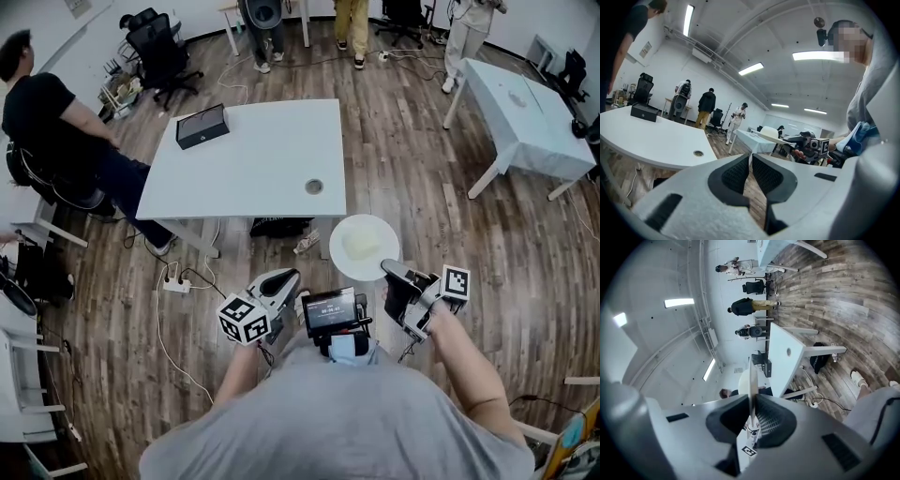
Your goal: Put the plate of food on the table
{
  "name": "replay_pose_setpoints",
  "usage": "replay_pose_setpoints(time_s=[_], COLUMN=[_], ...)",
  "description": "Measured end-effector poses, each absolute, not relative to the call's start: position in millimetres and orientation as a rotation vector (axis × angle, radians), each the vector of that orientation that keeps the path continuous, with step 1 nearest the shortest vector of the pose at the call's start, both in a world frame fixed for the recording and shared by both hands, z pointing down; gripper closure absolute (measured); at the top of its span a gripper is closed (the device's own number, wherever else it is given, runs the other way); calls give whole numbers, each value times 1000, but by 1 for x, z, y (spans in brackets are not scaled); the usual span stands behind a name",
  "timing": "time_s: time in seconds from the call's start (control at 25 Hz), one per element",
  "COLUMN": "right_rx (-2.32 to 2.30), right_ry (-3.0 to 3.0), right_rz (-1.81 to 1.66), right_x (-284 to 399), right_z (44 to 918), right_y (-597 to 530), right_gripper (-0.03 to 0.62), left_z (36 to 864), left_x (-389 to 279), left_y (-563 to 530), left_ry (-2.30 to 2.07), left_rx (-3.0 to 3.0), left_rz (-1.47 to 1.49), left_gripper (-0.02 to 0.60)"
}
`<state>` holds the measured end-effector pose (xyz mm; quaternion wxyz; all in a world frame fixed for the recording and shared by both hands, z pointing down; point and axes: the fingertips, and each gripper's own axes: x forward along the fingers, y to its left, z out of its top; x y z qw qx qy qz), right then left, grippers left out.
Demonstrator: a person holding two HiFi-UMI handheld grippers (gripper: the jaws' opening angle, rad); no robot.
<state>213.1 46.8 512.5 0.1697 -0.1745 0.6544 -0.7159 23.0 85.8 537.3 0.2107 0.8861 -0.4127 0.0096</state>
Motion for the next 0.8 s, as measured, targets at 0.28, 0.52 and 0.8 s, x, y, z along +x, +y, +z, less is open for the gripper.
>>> replay_pose_setpoints(time_s=[0.28,0.52,0.8], right_rx=[-471,-461,-419], right_ry=[1918,1921,1936], right_rz=[-2032,-2036,-2024], right_x=[158,106,64], right_z=[506,504,510], right_y=[-6,-54,-92], right_gripper=[545,545,545], left_z=[532,524,531], left_x=[-23,-70,-110], left_y=[37,-8,-47], left_ry=[-1164,-1154,-1171], left_rx=[2453,2456,2457], left_rz=[26,33,46], left_gripper=[551,552,551])
